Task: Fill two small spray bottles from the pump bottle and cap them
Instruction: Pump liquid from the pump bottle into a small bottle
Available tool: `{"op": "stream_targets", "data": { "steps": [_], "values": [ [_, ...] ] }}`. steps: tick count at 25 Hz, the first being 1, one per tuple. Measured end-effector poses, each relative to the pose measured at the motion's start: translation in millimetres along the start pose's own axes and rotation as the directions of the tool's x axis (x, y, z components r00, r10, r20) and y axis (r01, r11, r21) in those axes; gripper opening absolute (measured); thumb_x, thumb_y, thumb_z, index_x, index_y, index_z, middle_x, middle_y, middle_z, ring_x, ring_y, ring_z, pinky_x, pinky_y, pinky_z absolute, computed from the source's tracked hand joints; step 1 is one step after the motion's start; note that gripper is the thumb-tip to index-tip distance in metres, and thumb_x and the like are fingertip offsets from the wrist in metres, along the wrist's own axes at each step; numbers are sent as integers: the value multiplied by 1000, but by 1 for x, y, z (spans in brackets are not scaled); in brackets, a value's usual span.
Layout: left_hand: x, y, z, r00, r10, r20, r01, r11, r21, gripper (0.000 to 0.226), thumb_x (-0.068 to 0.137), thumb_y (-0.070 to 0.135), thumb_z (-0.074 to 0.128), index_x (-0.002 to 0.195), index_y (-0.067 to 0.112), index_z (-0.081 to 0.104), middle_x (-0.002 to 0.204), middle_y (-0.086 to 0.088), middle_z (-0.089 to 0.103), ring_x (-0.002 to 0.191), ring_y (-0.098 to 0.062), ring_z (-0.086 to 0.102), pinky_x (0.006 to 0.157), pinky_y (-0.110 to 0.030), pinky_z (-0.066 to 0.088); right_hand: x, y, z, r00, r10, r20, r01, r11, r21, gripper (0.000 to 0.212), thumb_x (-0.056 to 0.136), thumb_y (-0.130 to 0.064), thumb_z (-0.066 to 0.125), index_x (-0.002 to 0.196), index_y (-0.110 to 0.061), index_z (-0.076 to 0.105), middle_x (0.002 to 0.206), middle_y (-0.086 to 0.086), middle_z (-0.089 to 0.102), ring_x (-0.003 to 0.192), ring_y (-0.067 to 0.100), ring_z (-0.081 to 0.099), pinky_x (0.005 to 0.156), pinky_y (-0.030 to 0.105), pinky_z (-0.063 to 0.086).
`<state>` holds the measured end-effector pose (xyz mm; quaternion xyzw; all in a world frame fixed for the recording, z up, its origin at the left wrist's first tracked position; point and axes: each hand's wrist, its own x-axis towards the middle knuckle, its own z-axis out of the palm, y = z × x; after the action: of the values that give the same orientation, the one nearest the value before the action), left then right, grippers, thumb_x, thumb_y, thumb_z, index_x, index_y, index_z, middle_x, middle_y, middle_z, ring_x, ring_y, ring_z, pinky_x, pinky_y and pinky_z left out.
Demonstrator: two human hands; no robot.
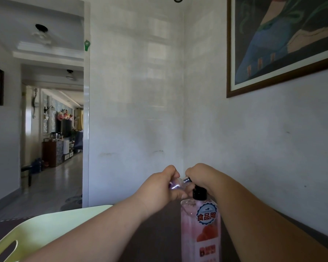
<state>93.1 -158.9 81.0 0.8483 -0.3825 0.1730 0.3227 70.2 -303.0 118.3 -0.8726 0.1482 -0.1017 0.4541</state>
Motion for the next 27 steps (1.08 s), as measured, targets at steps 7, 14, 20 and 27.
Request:
{"op": "stream_targets", "data": {
  "steps": [7,14,20,27],
  "values": [
    [3,8,-11,1000,17,-19,-17,1000,11,41,73,34,75,97,19,46,97,-4,64,75,-18,49,66,-24,41,-12,-17,-10,998,62,-7,-62,994,-89,19,90,-14,39,83,-7,55,33,1,56,43,17,48,50,26,32],
    [3,5,-4,1000,7,-22,-8,1000,-21,41,74,30,75,100,17,46,99,-3,65,77,-17,52,66,-19,42,-6,-9,-4,999,-13,-35,7,984,-175,30,95,-8,43,66,-11,47,75,9,61,60,16,54,60,24,44],
    [-1,1,1,1000,-5,2,5,1000,-22,40,74,32,75,96,22,43,100,-1,65,78,-18,54,72,-22,43,-9,-4,-2,999,-18,-36,14,994,-112,31,95,-8,40,65,-14,40,78,11,47,60,14,48,70,28,51],
    [0,5,-5,1000,-1,-10,1,1000,6,43,73,35,75,98,20,45,101,-5,65,80,-21,54,72,-25,44,-9,-8,-6,996,-30,-82,27,999,-30,28,95,-11,43,67,-12,45,80,15,54,59,17,54,66,29,53]
  ]
}}
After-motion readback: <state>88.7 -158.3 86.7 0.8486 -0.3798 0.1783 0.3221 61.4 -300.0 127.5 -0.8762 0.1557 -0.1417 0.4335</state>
